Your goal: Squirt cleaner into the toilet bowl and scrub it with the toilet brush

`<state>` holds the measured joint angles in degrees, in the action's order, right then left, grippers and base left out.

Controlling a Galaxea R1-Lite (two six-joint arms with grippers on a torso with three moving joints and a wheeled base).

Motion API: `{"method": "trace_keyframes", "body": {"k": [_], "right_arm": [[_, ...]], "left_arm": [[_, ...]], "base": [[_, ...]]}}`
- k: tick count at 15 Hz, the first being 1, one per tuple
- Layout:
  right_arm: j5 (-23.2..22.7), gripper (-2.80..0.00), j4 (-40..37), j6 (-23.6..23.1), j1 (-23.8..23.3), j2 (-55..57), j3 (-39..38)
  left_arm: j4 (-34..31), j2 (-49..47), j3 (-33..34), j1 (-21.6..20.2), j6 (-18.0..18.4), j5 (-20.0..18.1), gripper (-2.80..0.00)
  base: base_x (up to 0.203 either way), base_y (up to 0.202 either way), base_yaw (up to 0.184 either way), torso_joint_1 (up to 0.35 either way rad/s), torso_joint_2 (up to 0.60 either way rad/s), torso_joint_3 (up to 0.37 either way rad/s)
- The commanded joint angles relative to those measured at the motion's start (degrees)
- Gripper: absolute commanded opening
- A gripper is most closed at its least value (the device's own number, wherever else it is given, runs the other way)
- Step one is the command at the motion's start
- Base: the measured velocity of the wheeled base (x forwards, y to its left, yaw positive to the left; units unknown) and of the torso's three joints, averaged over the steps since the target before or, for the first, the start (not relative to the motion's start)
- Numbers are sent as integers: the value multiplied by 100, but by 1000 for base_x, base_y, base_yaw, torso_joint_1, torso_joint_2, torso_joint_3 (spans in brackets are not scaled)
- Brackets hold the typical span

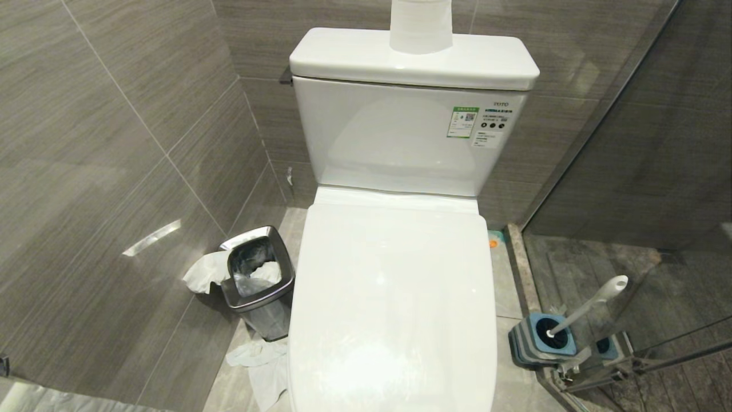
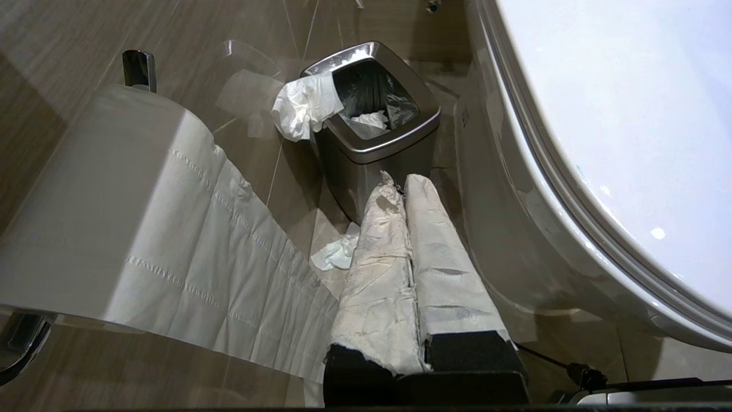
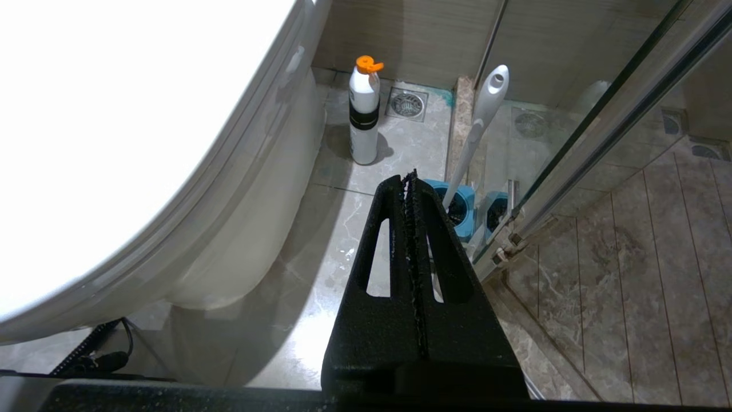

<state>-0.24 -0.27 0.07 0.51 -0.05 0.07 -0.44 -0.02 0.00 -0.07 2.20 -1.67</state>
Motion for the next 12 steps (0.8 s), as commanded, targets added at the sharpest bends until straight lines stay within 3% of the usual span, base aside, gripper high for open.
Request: {"method": "trace_keyframes", "body": {"k": [1,6,10,12], "right_arm": [[-2,-280,0,7,5,5,-7],[-2,-280,0,1,2,5,-6],[-2,-280,0,1,2,5,-7],[-2,-280,0,1,2,5,1]], "left_arm": [[-1,-6,10,-1,-1,0,-280],[-16,1,9,-1,99,-18,-280],[-9,0,9,-1,875,-206,-280],[-9,2,9,-1,852,-203,-280]], "base": [[0,0,0,0,0,0],[0,0,0,0,0,0],[0,0,0,0,0,0],[0,0,0,0,0,0]]}}
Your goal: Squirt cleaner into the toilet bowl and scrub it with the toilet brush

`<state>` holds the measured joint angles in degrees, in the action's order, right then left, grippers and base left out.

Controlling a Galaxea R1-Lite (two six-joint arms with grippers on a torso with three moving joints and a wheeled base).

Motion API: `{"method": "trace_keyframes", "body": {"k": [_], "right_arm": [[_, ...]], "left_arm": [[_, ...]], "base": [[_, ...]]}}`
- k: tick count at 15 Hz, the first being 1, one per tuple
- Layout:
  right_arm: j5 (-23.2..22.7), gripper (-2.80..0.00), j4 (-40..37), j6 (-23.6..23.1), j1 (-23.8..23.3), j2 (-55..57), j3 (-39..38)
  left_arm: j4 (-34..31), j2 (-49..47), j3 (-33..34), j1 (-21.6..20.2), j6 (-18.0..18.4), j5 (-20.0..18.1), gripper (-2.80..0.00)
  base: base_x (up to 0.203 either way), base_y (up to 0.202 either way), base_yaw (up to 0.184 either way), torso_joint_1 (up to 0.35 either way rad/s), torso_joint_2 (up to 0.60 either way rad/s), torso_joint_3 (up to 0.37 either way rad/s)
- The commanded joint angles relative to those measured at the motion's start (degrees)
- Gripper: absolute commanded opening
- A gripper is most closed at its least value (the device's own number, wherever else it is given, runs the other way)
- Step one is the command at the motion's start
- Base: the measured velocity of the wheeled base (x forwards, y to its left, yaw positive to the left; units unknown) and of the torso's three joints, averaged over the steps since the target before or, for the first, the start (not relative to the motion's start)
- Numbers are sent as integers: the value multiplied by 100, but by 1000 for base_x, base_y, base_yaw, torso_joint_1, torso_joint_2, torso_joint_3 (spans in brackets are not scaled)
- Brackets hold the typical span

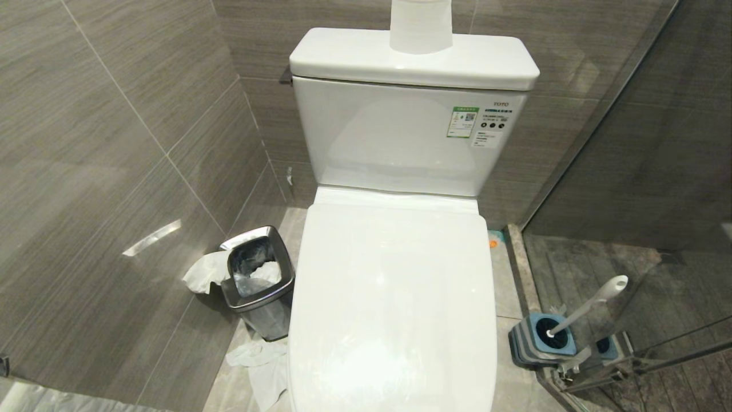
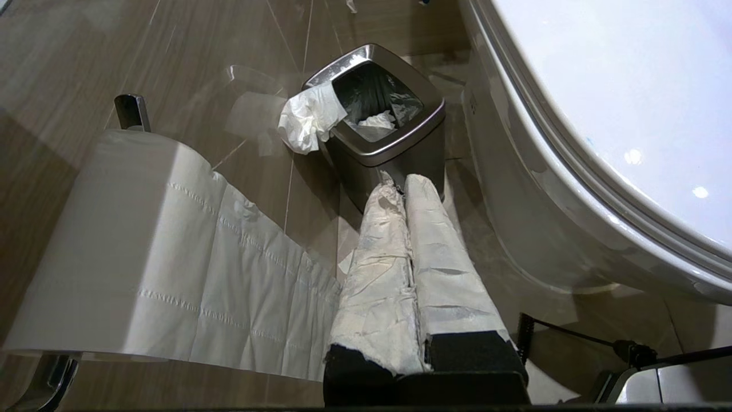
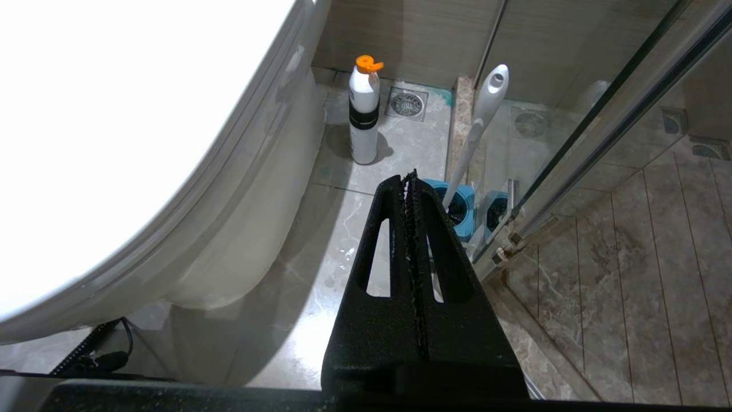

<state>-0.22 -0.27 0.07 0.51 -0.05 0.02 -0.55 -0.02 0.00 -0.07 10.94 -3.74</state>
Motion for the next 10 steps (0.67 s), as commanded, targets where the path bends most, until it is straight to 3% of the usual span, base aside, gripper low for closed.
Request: {"method": "trace_keyframes", "body": {"k": [1,5,10], "right_arm": [[-4,-280,0,1,2,5,2],[-4,-280,0,1,2,5,4],[-49,-280,-8,-95,2,5,-2]], "left_arm": [[-6,-6,17,-1,-129,40,-280],[10,0,11,-1,-1014,298,-280],[11,2,9,-1,-1094,357,-280]], "base": [[0,0,0,0,0,0],[0,0,0,0,0,0],[0,0,0,0,0,0]]}}
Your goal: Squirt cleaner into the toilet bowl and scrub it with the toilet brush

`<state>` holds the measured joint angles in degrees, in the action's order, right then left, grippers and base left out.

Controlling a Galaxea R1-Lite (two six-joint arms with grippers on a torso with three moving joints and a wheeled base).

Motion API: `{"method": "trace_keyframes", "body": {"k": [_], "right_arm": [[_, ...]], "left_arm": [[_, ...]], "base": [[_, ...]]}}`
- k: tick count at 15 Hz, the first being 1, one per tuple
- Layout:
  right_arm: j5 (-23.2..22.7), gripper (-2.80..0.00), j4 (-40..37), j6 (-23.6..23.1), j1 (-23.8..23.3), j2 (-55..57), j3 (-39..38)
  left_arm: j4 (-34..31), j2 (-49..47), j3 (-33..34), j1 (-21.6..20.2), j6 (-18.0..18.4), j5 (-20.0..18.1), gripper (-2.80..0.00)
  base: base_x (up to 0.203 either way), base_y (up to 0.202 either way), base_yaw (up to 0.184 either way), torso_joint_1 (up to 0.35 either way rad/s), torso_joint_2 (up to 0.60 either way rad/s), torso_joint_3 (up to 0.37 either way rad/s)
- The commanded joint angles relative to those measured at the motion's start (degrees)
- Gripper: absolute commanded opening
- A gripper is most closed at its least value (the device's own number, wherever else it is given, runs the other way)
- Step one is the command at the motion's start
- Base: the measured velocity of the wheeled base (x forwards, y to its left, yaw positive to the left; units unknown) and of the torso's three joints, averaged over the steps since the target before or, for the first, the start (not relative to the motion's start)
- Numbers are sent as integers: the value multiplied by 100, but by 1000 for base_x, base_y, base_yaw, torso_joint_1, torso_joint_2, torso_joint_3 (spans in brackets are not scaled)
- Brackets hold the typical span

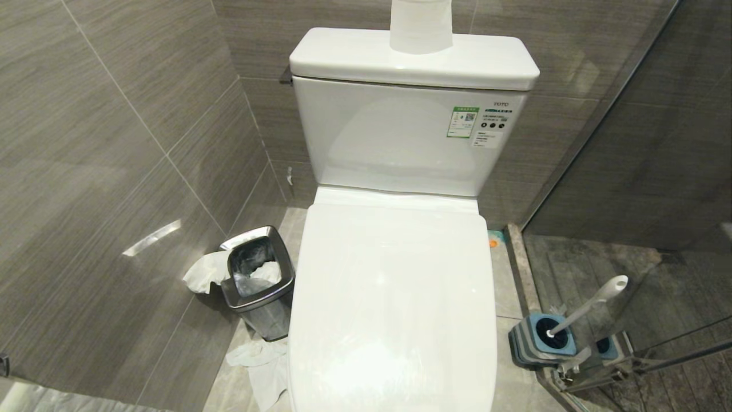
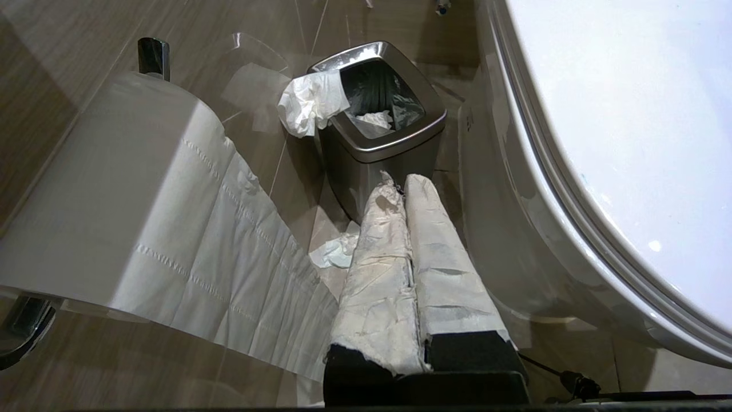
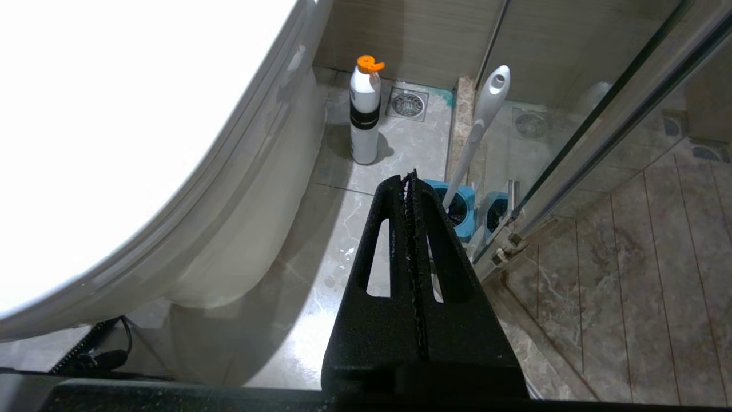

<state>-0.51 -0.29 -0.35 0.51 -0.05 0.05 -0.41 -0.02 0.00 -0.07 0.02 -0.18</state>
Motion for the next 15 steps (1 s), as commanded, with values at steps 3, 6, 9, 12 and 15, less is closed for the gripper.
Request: {"method": "trace_keyframes", "body": {"k": [3,6,9,12,15], "right_arm": [[-131,-280,29,-620,2,5,-5],[-134,-280,38,-642,2,5,-5],[-127,-280,5,-503,2,5,1],[-63,-280,3,61,2,5,3],[-37,-280,3,79,2,5,0]], "left_arm": [[-2,2,11,-1,-2,1,-280],[-2,2,9,-1,-2,1,-280],[-2,2,9,-1,-2,1,-280],[-2,2,9,-1,-2,1,-280],[-2,2,9,-1,-2,1,-280]], "base": [[0,0,0,0,0,0],[0,0,0,0,0,0],[0,0,0,0,0,0],[0,0,0,0,0,0],[0,0,0,0,0,0]]}}
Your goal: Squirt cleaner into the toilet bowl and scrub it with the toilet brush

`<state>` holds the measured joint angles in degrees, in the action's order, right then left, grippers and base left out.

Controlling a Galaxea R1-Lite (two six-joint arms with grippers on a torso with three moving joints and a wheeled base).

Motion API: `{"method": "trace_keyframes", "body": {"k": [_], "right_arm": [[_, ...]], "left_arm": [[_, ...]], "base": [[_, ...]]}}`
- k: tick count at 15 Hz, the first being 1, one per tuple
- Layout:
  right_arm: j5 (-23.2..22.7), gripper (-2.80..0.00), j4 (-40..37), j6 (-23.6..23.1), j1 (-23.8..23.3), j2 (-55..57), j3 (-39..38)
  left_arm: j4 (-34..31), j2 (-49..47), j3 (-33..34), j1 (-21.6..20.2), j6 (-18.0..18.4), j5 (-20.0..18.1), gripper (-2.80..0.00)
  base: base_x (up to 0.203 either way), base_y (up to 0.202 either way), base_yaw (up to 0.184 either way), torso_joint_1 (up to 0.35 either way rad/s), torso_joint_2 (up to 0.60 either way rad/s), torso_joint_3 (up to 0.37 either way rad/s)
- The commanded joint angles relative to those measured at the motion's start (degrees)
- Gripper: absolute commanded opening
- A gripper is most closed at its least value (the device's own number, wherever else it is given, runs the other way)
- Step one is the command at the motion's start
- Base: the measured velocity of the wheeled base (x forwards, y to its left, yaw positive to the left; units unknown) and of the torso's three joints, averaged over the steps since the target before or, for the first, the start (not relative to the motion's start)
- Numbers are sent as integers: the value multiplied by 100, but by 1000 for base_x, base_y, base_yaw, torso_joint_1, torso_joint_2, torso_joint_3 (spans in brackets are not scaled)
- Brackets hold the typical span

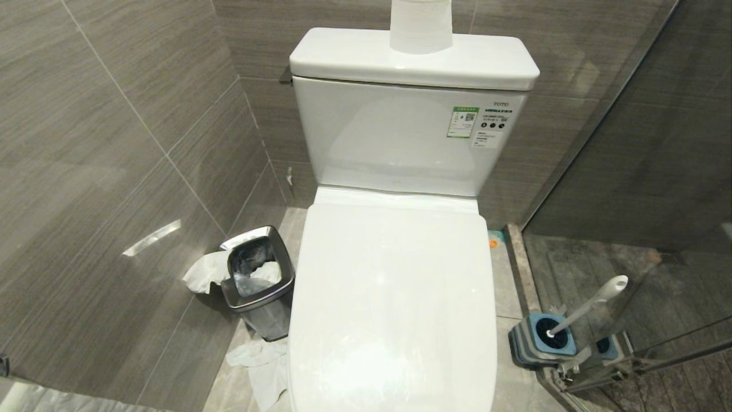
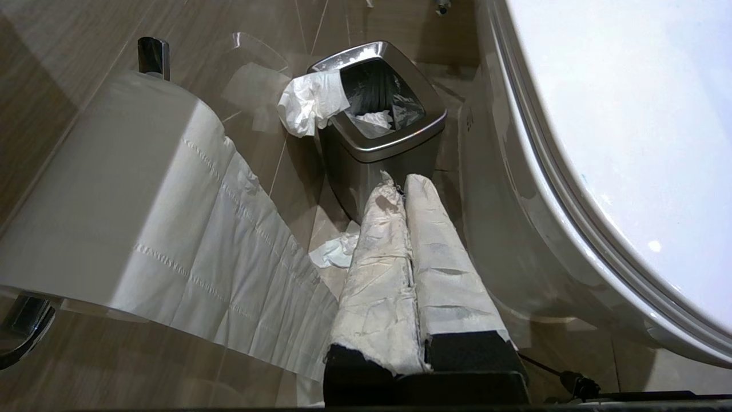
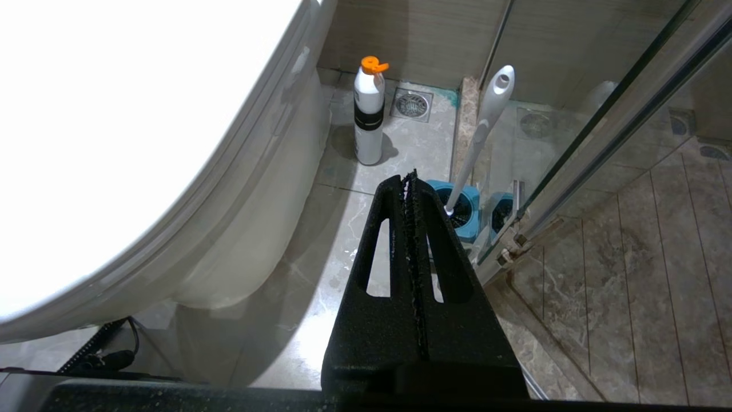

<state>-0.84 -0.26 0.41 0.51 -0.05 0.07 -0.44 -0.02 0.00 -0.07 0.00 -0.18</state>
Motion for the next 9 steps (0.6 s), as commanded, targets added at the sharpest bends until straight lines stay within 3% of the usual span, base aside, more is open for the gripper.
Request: {"method": "trace_keyframes", "body": {"k": [1,9], "right_arm": [[-4,-280,0,3,2,5,-7],[-4,-280,0,2,2,5,-7]], "left_arm": [[0,2,9,-1,0,1,-280],[1,-6,9,-1,24,7,-280]], "base": [[0,0,0,0,0,0],[0,0,0,0,0,0]]}}
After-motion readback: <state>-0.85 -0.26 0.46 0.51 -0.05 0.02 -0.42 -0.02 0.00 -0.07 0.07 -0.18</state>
